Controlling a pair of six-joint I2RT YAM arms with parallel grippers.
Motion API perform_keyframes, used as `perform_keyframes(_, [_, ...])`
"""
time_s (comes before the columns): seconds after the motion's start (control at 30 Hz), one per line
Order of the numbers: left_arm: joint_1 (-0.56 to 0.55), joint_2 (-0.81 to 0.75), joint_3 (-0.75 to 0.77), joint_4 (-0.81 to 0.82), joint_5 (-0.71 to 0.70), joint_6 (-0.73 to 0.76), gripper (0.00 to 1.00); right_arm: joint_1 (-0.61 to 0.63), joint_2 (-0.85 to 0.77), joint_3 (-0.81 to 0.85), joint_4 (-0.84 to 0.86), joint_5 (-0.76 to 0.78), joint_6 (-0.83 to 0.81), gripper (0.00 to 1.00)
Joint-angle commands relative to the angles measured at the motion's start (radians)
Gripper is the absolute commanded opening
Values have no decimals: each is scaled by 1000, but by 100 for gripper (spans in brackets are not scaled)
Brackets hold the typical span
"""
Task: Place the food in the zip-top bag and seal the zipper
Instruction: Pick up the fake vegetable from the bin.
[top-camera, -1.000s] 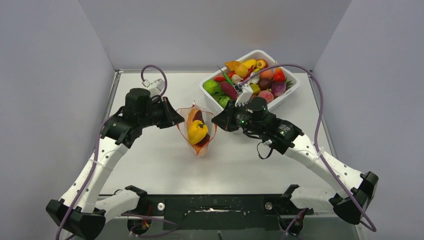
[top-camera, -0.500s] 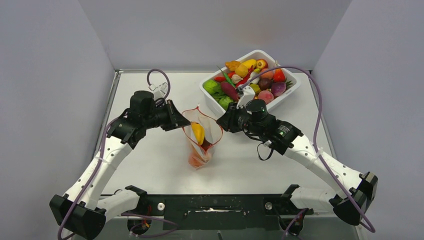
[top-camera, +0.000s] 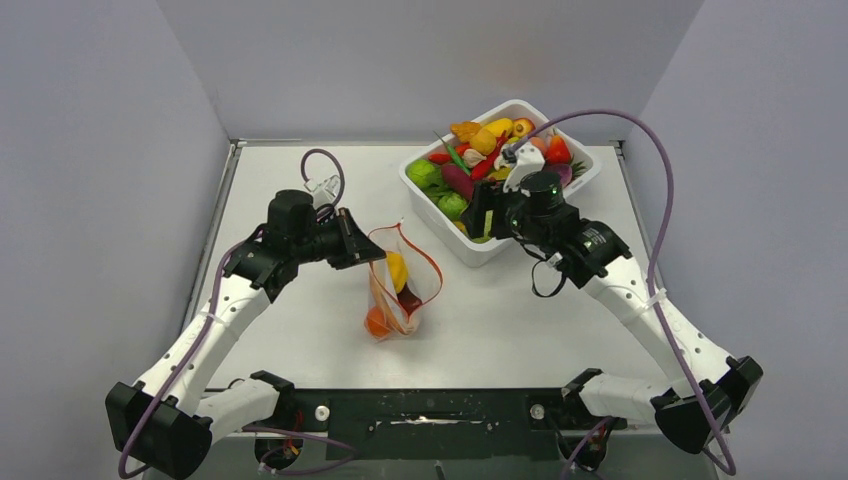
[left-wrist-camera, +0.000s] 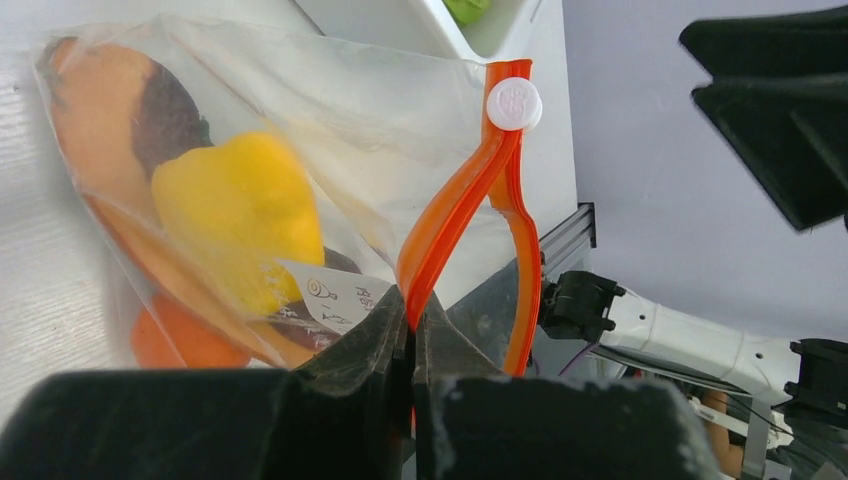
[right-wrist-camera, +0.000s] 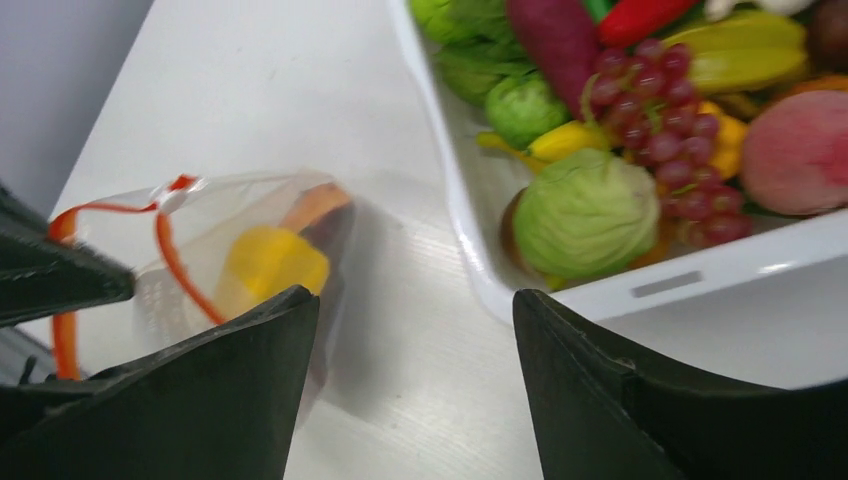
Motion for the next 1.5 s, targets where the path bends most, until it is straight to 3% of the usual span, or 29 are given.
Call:
perform_keyframes(0.0, [2,-30,5,111,41,-15,0,-115,15,87,-50,80,-114,74])
perform_keyframes(0.27, [2,-33,7,116,65,-10,0,-316,96,116,-30,273,-138,89])
perform_keyframes(0.37, [2,-34,17,125,69,-12,0,-387,146,121,-5,262,-119,98])
perform_keyframes(0.47, [2,-37,17,136,73,-16,0,-437,189,132,27,257,-132,98])
perform_keyframes(0.63, [0,-48,-11,175,74,-40,0,-512,240,159,57,220,-143,93])
perform_keyframes(0.73, [0,-52,-14,184,77,-47,0,-547,240,135,109,177,-144,80])
perform_keyframes(0.83, [0,-62,-19,193,81,-52,0,-562,253,105,151,164,-135,74])
perform_keyframes(1.03, [1,-70,-31,177,94,-46,0,-607,286,71,261,151,-138,74])
perform_keyframes(1.2, [2,-92,-41,166,87,-47,0,-618,348,117,258,101,-128,78])
perform_keyframes(1.47, [3,-116,-58,146,74,-42,0,-623,393,110,278,75,-128,63])
